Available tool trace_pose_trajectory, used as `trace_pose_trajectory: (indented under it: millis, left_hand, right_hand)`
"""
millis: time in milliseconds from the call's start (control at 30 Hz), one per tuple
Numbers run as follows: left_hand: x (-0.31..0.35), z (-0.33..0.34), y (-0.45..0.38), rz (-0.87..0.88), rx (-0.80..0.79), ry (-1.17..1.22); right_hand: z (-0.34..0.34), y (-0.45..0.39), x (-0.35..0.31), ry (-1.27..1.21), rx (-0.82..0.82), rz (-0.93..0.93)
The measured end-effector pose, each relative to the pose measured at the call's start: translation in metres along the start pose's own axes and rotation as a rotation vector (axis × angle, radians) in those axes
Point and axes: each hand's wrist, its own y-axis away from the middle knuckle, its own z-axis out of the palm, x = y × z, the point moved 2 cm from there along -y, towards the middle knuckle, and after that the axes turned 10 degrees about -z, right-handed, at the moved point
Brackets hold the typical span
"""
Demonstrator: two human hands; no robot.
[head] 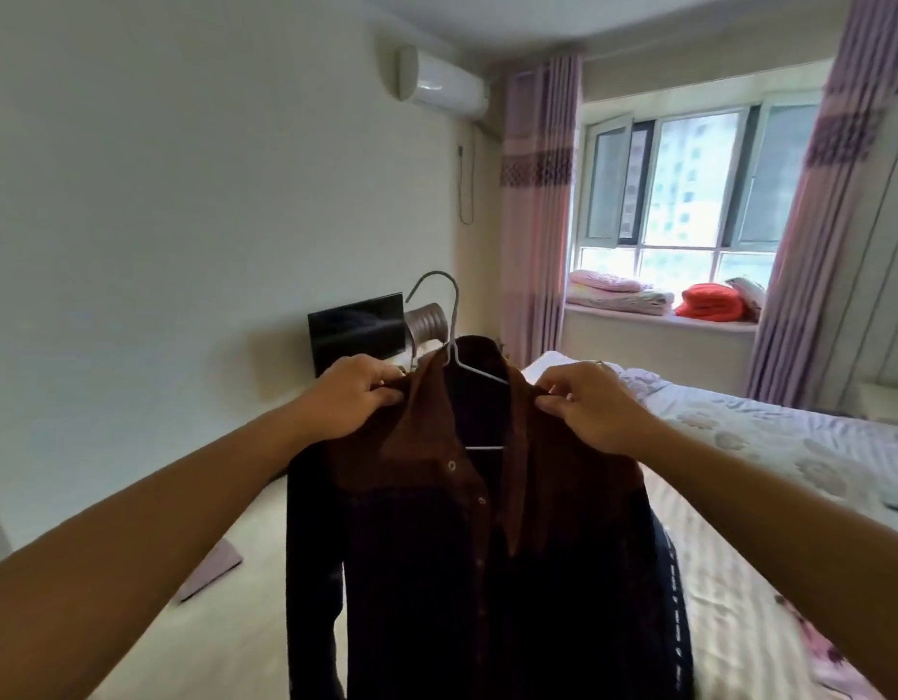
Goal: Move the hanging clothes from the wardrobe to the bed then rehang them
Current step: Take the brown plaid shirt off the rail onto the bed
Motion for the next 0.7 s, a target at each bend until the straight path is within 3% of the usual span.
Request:
trace_pose_trajectory:
  millis: [367, 700]
  left_hand:
    - [-0.008, 0.132, -0.186, 0.158, -0.257, -0.006]
    - [-0.021, 0.301, -0.329, 0.096, -0.406, -0.006]
  right_hand:
    - [0.042, -0.016, 0.148, 0.097, -0.070, 0.301]
    - [0.119, -0.026, 0.327, -0.041, -0.197, 0.502]
